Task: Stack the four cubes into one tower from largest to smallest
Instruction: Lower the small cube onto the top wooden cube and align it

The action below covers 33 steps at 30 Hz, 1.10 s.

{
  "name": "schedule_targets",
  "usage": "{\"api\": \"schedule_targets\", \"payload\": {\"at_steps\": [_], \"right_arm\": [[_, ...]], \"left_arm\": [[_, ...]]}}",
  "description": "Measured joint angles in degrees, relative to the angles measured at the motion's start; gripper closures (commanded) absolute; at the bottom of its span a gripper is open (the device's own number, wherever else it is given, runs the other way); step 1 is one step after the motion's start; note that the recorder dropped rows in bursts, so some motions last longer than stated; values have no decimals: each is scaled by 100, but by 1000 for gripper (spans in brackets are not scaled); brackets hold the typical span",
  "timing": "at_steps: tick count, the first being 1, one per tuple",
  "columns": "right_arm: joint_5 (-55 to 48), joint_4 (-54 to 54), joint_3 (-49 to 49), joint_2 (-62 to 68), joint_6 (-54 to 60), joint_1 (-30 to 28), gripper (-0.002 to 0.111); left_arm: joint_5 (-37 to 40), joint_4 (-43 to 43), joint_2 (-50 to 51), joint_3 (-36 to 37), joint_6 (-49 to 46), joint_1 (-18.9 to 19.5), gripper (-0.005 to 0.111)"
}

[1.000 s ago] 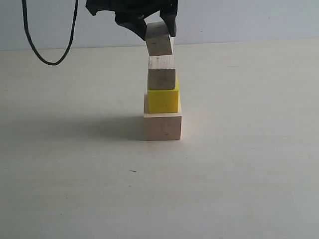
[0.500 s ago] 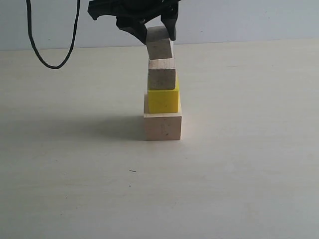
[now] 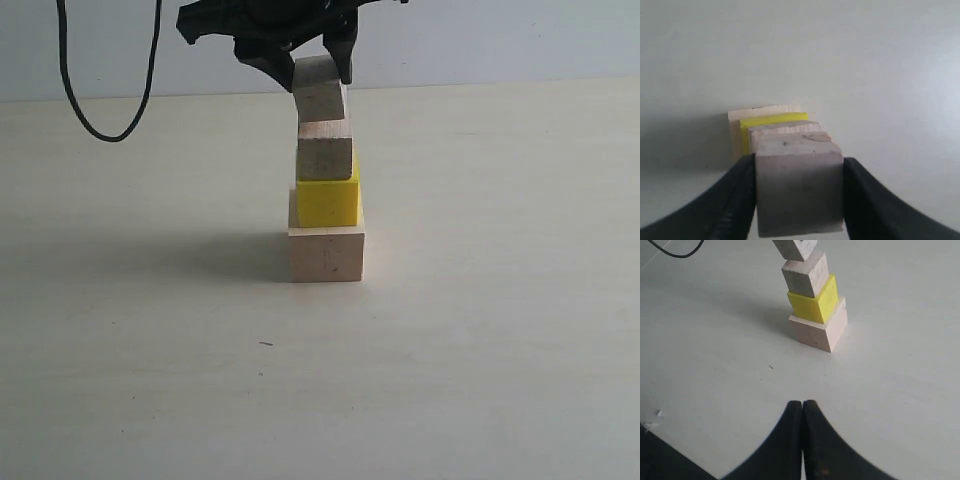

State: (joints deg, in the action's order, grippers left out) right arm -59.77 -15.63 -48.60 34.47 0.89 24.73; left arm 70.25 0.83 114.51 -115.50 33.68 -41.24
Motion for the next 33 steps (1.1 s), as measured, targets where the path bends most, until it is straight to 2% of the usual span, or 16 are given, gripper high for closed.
{"api": "schedule_targets", "payload": {"at_steps": [33], "right_arm": [[-36, 0, 0, 0, 0, 0, 108]], "left_arm": [[0, -83, 0, 0, 0, 0, 107]]}}
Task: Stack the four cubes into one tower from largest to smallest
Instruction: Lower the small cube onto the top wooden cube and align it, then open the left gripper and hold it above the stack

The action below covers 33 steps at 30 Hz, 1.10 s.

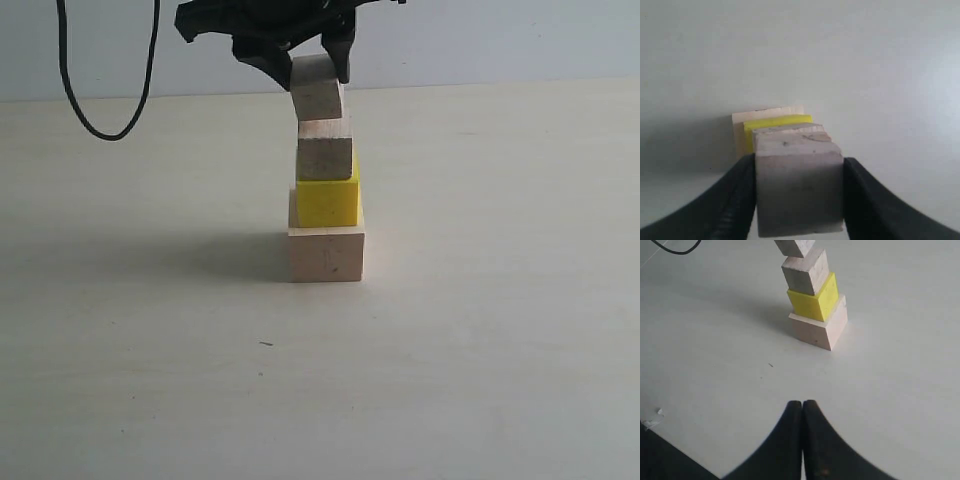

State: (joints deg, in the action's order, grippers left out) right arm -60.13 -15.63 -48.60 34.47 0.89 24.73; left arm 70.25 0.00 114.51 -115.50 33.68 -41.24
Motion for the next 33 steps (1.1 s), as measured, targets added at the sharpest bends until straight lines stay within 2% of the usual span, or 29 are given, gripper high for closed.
{"api": "schedule_targets", "payload": {"at_steps": [21, 24, 30, 33], "right_arm": [[0, -18, 0, 0, 0, 0, 108], [0, -27, 0, 0, 0, 0, 108], [0, -27, 0, 0, 0, 0, 108], [0, -27, 0, 0, 0, 0, 108]], "left_arm": [[-3, 0, 133, 0, -14, -36, 106], [-3, 0, 133, 0, -14, -36, 91], [-3, 0, 133, 0, -35, -36, 49], [-3, 0, 122, 0, -35, -36, 34]]}}
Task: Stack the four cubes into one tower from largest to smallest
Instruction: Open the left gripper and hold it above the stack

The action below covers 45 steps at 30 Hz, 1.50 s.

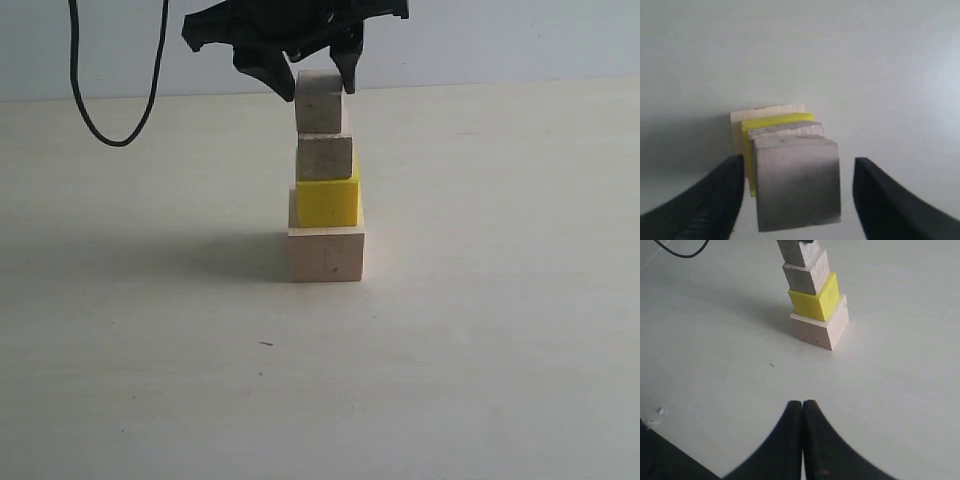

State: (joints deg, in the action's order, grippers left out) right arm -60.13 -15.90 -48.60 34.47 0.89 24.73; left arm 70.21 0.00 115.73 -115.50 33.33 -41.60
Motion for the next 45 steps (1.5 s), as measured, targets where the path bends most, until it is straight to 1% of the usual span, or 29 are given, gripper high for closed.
{"api": "schedule_targets", "payload": {"at_steps": [2, 11, 20, 31, 38, 45], "right_arm": [[0, 0, 0, 0, 0, 0, 108], [0, 0, 0, 0, 0, 0, 108], [0, 0, 0, 0, 0, 0, 108], [0, 0, 0, 0, 21, 0, 108], [-23, 0, 0, 0, 56, 0, 108], [-36, 0, 0, 0, 97, 0, 108]], "left_arm": [[0, 0, -7, 0, 0, -2, 30], [0, 0, -14, 0, -12, -2, 31], [0, 137, -340, 0, -12, -2, 31], [0, 253, -365, 0, -12, -2, 31], [0, 294, -365, 236, -34, -2, 31], [0, 358, -365, 265, -74, -2, 31]]}}
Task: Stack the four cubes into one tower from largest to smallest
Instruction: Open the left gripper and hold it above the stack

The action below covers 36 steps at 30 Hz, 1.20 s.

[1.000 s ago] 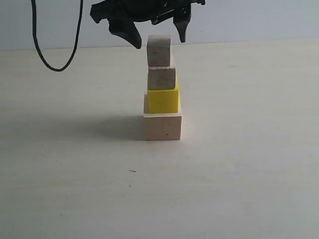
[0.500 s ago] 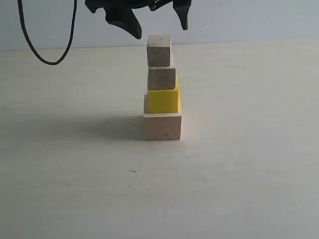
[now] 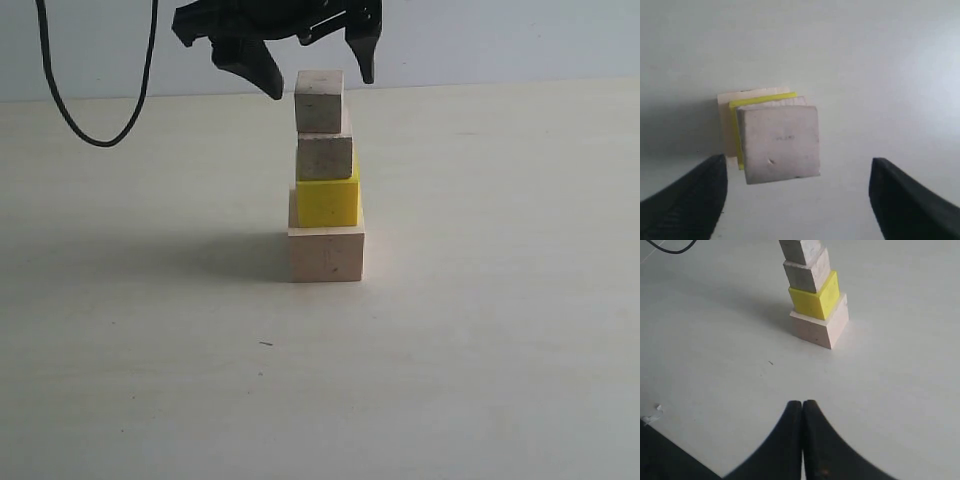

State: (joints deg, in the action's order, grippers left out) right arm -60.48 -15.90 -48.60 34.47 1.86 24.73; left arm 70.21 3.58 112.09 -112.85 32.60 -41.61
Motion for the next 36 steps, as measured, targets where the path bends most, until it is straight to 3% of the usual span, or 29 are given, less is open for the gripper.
{"api": "schedule_targets", "payload": {"at_steps": [36], "right_arm": [[0, 0, 0, 0, 9, 0, 108]], "left_arm": [[0, 237, 145, 0, -119, -32, 31]]}}
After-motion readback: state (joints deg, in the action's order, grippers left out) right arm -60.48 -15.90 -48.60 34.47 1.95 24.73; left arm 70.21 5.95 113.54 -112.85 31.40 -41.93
